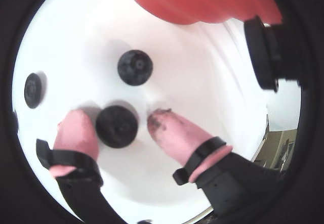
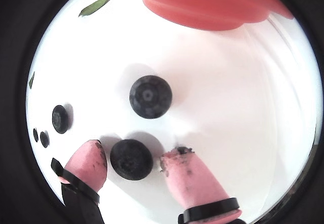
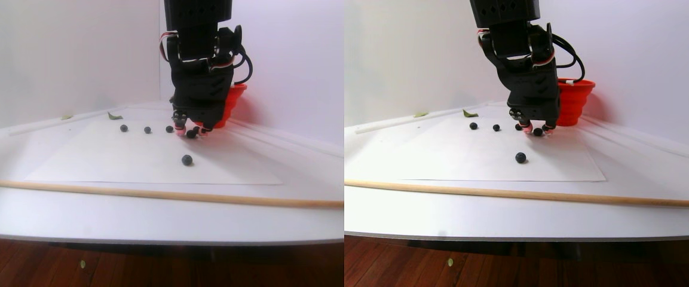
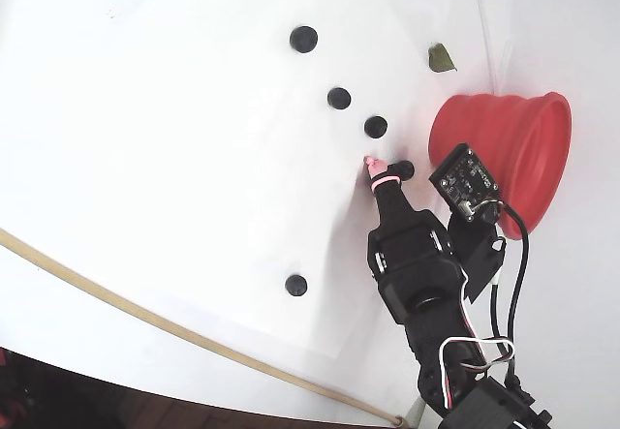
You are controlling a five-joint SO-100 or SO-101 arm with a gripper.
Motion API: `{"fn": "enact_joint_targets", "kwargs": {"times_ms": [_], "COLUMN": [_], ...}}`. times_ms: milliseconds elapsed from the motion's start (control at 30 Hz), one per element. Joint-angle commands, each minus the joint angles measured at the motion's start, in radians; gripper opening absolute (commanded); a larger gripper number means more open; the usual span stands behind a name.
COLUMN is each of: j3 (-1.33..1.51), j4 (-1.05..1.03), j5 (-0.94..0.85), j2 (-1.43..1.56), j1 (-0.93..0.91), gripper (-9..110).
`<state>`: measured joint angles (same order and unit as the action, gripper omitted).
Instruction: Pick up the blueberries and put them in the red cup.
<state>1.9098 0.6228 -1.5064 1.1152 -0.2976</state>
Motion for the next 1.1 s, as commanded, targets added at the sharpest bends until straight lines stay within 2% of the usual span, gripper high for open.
{"fn": "enact_joint_targets", "kwargs": {"times_ms": [0, 1067], "j3": [-0.064, -0.057], "j4": [0.034, 0.038], "j5": [0.006, -0.049], "j2": [0.018, 0.012], "j1": [0.005, 0.015], "gripper": [22, 13]}}
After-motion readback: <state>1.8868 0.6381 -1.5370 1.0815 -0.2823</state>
